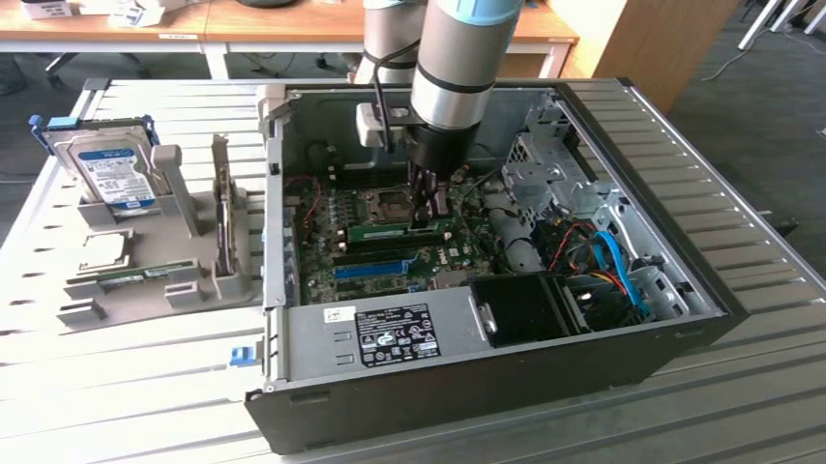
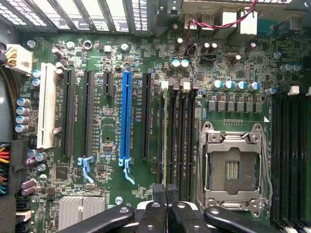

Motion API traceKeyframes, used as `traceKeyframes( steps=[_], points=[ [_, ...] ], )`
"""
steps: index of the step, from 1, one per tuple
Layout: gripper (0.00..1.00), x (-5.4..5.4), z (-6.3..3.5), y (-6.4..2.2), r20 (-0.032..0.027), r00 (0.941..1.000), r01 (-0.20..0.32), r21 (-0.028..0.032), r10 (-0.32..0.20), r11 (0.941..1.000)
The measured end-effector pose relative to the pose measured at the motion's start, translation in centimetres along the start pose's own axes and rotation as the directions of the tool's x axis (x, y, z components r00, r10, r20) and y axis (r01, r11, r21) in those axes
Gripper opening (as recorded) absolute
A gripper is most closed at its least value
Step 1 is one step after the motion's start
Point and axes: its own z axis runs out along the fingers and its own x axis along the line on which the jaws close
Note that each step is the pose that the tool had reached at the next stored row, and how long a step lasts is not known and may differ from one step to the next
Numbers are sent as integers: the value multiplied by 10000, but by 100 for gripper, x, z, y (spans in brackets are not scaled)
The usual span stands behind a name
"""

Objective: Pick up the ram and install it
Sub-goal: 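Insert the ram into the slot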

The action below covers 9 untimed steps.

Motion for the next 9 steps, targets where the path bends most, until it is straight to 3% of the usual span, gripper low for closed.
traceKeyframes(
  steps=[9],
  points=[
    [12,16,0,0,0,10000,0,0,0,10000]
  ],
)
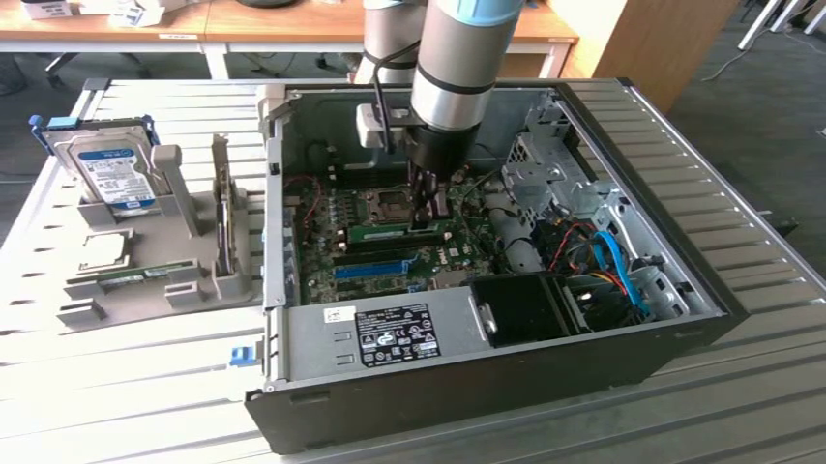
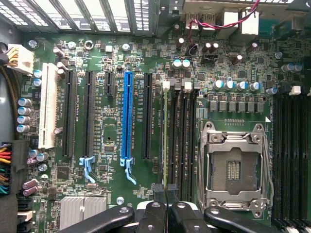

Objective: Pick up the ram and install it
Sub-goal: 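Insert the ram into the slot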

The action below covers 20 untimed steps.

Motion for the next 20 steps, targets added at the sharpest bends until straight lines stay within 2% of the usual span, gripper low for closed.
traceKeyframes(
  steps=[20],
  points=[
    [12,2,36,4,0,10000,1,0,-1,10000]
  ],
)
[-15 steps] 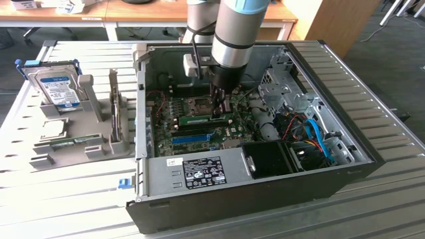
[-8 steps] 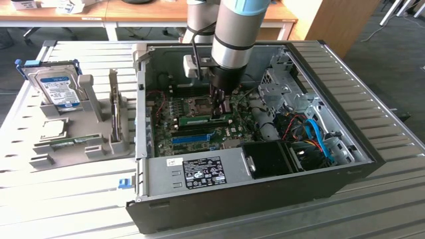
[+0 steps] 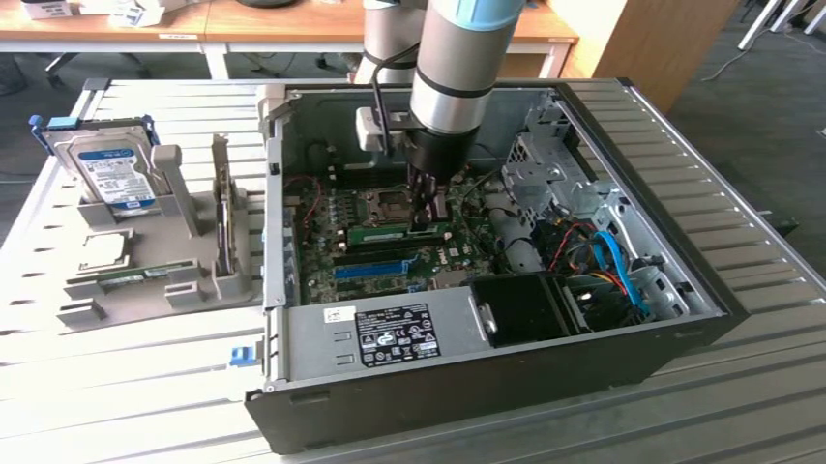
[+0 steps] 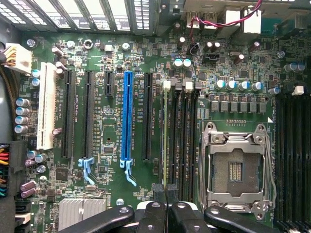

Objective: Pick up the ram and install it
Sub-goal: 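Insert the ram into the slot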

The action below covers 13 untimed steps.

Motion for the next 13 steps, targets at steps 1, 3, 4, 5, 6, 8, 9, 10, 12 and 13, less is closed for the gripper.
traceKeyframes(
  steps=[1,3,4,5,6,8,9,10,12,13],
  points=[
    [12,-1,1,0,2,10000,0,1,0,10000],
    [12,-6,1,0,1,10000,-1,1,1,10000],
    [12,-8,1,0,1,10000,-1,0,1,10000],
    [12,-8,2,-1,-1,10000,-3,-1,3,10000],
    [12,-8,2,-2,-1,10000,-2,0,2,10000],
    [12,-8,3,-2,0,10000,-2,0,2,10000],
    [12,-8,5,-2,1,10000,-2,0,2,10000],
    [12,-8,7,-2,1,10000,-2,1,2,10000],
    [12,-8,7,-2,0,10000,-5,0,5,10000],
    [12,-7,10,-2,-1,10000,-5,0,5,10000]
  ],
)
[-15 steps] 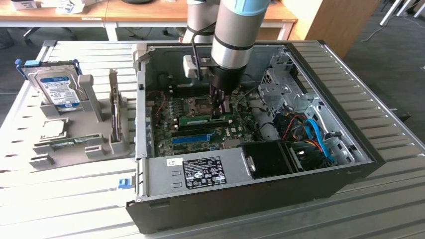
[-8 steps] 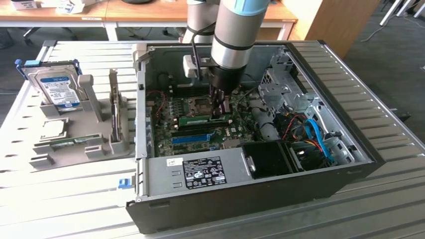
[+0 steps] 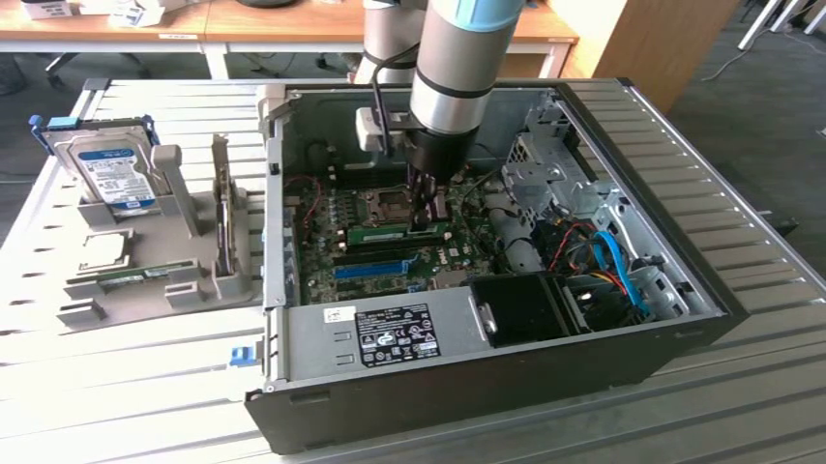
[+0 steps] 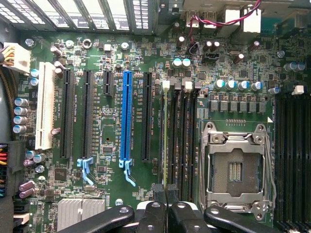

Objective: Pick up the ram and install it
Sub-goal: 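Insert the ram into the slot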

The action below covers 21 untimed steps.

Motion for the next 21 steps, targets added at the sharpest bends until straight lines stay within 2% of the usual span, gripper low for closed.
traceKeyframes(
  steps=[21],
  points=[
    [12,0,9,0,2,10000,-38,1,38,10000]
  ],
)
